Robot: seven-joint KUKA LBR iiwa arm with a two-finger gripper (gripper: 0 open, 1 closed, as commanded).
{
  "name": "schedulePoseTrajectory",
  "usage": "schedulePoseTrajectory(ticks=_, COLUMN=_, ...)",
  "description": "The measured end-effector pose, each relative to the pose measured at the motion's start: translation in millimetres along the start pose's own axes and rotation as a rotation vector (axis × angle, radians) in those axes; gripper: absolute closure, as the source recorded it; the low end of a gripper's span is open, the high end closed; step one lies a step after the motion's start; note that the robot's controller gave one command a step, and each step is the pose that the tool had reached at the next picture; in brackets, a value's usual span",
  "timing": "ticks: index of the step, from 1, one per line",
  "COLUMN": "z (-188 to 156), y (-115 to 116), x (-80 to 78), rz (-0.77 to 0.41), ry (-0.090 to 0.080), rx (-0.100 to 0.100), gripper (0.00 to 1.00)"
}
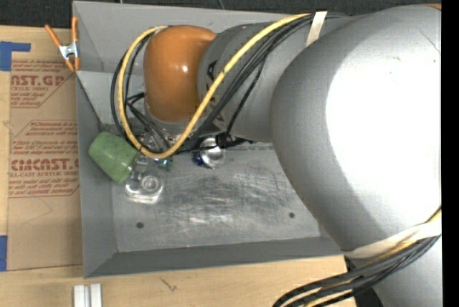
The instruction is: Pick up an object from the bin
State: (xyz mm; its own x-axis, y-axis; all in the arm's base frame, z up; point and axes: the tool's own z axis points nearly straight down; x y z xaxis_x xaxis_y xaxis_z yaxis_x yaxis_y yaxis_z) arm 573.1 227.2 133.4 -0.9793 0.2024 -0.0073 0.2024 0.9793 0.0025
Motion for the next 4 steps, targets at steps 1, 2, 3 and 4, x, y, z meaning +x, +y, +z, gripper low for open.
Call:
schedulePoseTrajectory(ticks=1, z=-42, y=-7, x=12.5, rz=-0.008, ry=0.003, rx=0.0, gripper=1.0)
schedulePoseTrajectory(ticks=2, z=-118, y=-12, x=-13.0, rz=-0.031, ry=-0.003, rx=-0.002, gripper=1.0)
schedulePoseTrajectory(ticks=3, z=-95, y=-26, x=-27.1, rz=-0.176, ry=0.007, rx=0.002, gripper=1.0)
schedulePoseTrajectory(ticks=4, z=-73, y=-54, x=-21.4, rz=0.024, ry=0.008, rx=0.003, gripper=1.0)
